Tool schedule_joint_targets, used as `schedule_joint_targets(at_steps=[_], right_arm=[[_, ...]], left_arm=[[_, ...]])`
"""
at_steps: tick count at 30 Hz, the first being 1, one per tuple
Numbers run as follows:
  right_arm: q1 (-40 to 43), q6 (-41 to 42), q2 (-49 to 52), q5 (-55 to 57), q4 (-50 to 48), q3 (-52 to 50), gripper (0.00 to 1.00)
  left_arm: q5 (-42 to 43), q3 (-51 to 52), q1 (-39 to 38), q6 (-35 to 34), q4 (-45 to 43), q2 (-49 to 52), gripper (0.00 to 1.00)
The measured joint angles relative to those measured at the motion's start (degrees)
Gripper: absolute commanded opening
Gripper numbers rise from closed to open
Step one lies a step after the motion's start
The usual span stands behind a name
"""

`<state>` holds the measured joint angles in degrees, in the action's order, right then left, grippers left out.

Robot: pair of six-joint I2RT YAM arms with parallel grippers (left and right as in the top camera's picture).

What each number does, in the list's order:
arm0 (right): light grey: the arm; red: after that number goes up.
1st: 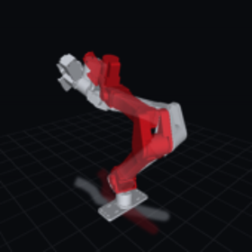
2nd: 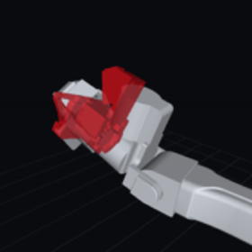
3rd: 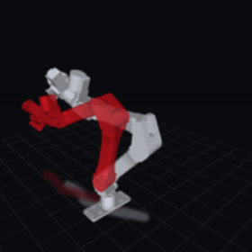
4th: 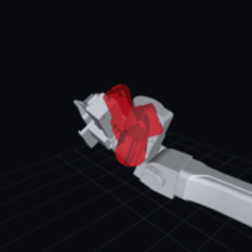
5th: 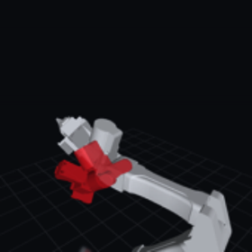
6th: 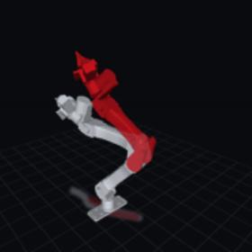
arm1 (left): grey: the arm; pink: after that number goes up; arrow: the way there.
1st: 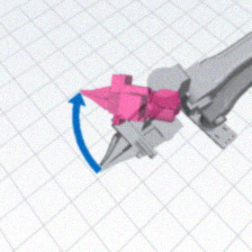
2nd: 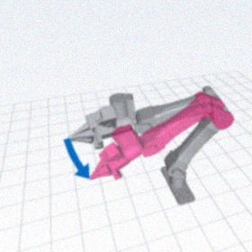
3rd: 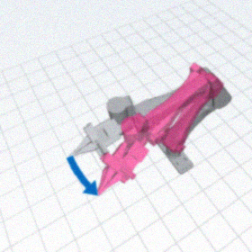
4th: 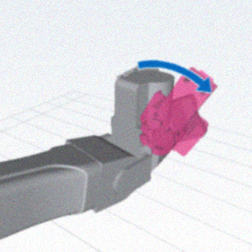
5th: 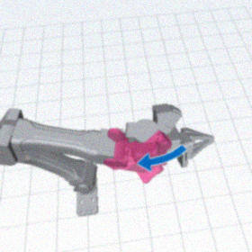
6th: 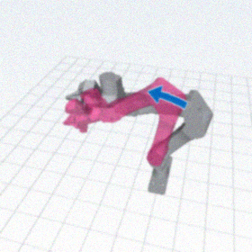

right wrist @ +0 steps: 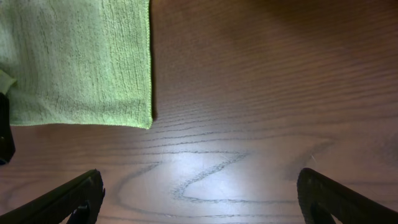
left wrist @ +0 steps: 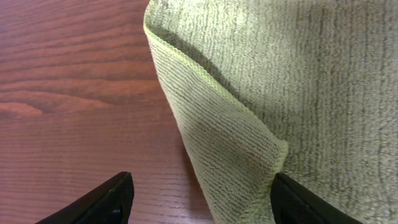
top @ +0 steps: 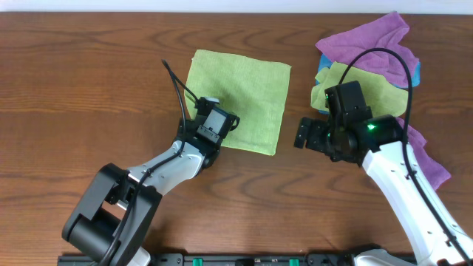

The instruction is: Fold the cloth

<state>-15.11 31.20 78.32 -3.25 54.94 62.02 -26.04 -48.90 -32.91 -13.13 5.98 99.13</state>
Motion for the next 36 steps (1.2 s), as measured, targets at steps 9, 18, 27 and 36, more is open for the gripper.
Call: schedule_joint_targets(at_steps=[9, 18, 27, 36], right_arm=[[0.00, -0.02, 0.02, 0.00, -0.02, 0.00, 0.99], [0.00, 0.00, 0.02, 0.00, -0.17, 0.00, 0.99], [0.00, 0.00, 0.02, 0.00, -0.20, 0.00, 0.99], [0.00, 0.00, 0.00, 0.00, -0.24, 0.00, 0.99]], left_arm=[[-0.98, 0.00, -0.33, 0.09, 0.11, 1.25, 0.75], [-0.96, 0.00, -1.66, 0.09, 1.75, 1.25, 0.76], [-1.68, 0.00, 0.28, -0.20, 3.10, 1.86, 0.72], [-10.14, -0.68, 1.75, -7.67, 10.12, 3.56, 0.70]])
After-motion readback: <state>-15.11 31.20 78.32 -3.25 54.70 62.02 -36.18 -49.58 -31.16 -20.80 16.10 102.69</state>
